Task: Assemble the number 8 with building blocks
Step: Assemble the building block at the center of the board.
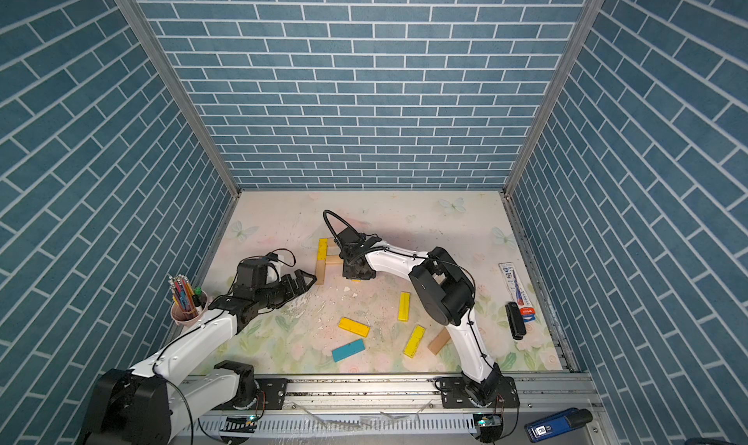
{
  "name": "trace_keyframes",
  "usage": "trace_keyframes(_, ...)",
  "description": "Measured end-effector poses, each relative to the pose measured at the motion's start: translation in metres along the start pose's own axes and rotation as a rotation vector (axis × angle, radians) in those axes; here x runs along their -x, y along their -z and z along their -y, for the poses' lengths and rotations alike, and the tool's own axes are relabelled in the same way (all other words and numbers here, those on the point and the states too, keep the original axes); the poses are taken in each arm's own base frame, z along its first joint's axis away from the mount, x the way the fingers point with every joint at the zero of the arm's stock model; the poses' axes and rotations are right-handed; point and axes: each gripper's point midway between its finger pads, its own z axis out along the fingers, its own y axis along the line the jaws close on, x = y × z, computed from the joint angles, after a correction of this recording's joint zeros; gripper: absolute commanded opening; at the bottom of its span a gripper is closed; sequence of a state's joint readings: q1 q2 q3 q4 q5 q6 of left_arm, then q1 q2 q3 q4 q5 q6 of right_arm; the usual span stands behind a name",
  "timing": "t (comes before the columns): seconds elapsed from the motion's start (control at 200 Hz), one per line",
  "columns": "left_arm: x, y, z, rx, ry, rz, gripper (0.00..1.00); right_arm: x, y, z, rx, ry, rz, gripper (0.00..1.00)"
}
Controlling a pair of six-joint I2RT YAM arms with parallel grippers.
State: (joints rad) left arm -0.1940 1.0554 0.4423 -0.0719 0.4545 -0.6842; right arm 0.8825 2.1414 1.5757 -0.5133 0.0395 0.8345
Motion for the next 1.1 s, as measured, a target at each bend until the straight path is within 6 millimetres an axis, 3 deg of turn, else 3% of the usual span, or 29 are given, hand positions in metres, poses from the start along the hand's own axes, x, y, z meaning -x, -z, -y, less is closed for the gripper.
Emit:
trace_keyframes(0.255, -0.0004, -0.0010, -0.0008, 0.002, 0.000, -0.003, 1.00, 0.0005, -0.0006, -0.0028, 0.013, 0.000, 0.000, 0.43)
trace_keyframes(0.66, -0.0011, -0.0019, -0.0018, 0.005, 0.000, -0.007, 0.99, 0.0008, -0.0009, -0.0033, 0.016, 0.000, 0.002, 0.39)
trace_keyframes(1.1, -0.0020, -0.0015, -0.0029, 0.010, -0.016, -0.010, 1.00, 0.0015, -0.0009, -0.0040, 0.035, 0.004, 0.022, 0.47)
